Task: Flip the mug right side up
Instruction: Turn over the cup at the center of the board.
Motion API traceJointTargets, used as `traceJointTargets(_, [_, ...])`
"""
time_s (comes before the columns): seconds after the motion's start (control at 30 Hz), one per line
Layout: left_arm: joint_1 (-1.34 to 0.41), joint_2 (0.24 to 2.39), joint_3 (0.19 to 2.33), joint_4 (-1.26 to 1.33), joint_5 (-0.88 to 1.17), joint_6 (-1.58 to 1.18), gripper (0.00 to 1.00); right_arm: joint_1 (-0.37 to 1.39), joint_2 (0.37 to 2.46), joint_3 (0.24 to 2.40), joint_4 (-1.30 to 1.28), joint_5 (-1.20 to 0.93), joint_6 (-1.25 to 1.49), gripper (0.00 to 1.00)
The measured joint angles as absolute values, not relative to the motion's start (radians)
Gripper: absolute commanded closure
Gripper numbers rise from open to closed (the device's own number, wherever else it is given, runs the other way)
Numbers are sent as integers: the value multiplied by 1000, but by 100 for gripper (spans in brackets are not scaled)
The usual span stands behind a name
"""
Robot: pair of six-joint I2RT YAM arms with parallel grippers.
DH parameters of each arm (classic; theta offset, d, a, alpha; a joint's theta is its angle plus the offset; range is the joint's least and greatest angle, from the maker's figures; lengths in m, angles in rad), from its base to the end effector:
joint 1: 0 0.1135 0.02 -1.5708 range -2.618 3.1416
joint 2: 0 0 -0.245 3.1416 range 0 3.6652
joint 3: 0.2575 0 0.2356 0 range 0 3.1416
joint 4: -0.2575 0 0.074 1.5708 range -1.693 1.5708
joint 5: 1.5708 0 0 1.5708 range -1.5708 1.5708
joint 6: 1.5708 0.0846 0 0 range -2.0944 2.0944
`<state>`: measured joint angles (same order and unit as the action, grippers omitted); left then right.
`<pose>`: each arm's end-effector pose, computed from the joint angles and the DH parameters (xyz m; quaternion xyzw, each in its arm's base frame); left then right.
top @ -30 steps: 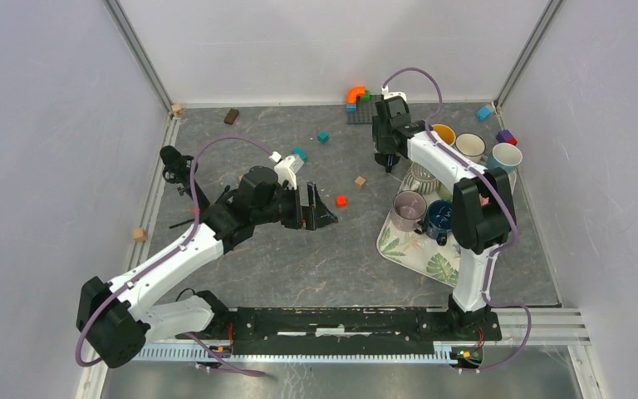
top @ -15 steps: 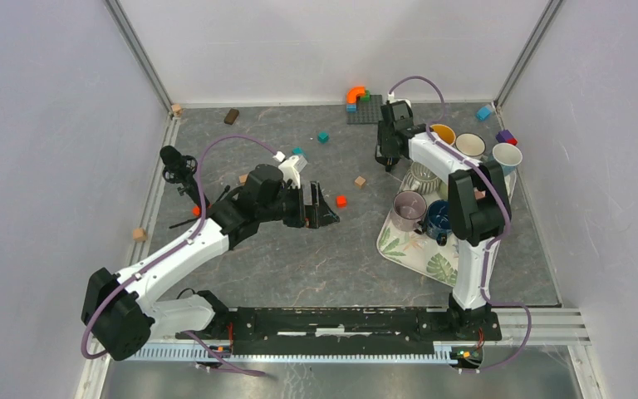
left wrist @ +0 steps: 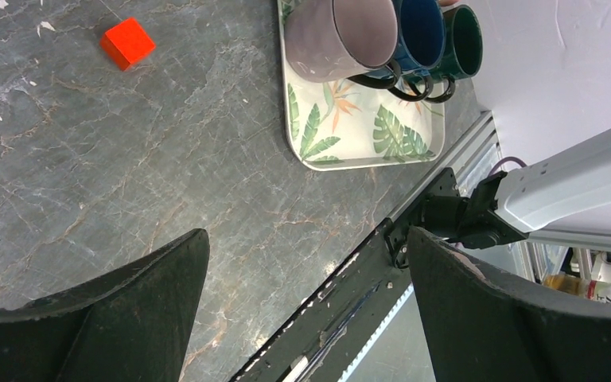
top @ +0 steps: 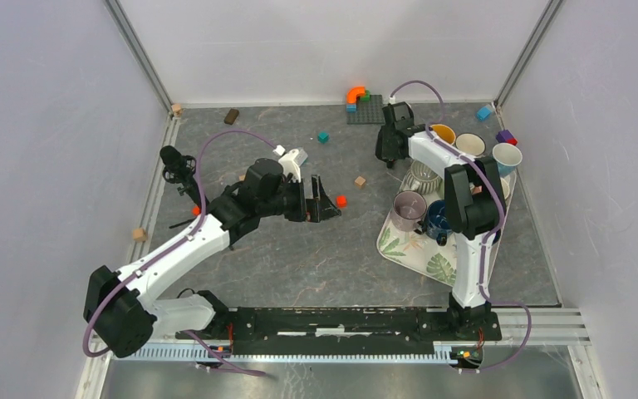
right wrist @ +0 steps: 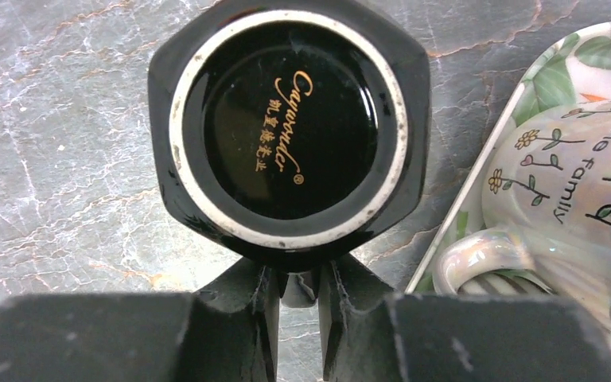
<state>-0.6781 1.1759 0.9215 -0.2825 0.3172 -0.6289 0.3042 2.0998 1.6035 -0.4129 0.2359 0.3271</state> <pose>0.2124 -0.2050 0.2614 0.0992 0.8562 -0.4057 0.3040 0.4530 0.1215 0.1460 0.0490 0.9387 -0.0057 0.3412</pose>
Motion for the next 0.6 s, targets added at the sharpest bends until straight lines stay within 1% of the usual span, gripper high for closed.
traceJointTargets(0.1, [-677,1187,921,-282,317,-630,0,303,2100,1606,-412,212,324,99])
traceJointTargets(0.23, [-673,1197,921,-273,318,-648,0,301,2093,1605,-408,160,320,100])
traceJointTargets(0.37, [-663,1206,921,-249,319,-668,0,301,2051,1583,-398,62,316,100])
traceJointTargets(0.5, [-646,1216,921,-211,326,-692,0,307,1984,1570,-391,-43,318,100])
traceJointTargets(0.6, [-623,1221,918,-169,346,-725,0,312,1908,1535,-337,-141,341,100])
